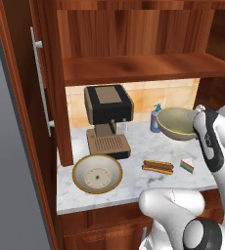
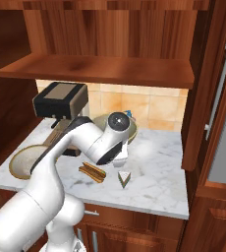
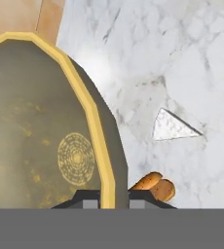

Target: Pick both bowls and place them on the counter. Then place the hotdog bun in one bowl and place the cake in the other bowl.

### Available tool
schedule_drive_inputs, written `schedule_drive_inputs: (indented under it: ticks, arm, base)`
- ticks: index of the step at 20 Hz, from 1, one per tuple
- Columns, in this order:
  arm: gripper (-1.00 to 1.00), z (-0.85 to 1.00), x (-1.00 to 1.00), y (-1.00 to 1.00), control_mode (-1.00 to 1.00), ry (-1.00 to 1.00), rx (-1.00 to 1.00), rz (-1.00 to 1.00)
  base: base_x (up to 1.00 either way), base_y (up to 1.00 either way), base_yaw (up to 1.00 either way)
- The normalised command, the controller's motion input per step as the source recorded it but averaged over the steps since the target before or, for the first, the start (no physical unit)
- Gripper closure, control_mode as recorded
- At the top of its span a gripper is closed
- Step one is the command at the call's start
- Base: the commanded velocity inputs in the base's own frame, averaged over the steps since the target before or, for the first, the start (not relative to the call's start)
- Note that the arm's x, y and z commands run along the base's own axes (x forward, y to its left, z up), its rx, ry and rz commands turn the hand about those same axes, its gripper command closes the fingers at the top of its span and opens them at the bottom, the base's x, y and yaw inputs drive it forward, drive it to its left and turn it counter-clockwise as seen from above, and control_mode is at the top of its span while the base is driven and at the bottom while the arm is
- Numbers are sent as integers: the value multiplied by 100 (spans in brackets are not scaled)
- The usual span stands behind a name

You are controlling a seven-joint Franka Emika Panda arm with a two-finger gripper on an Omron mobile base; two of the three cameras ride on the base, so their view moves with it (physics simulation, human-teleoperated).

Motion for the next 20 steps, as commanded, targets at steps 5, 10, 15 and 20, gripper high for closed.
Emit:
schedule_drive_inputs:
  ticks: [5, 10, 15, 20]
  arm:
    - [100, -27, 41, 0, -100, 6, -7, 16]
    - [100, -29, 38, 0, -100, 0, -1, 13]
    - [100, -18, 32, -4, -100, 1, -9, 8]
    - [100, -25, 25, -2, -100, 9, -13, 4]
  base:
    - [0, 0, 0]
    - [0, 0, 0]
    - [0, 0, 0]
    - [0, 0, 0]
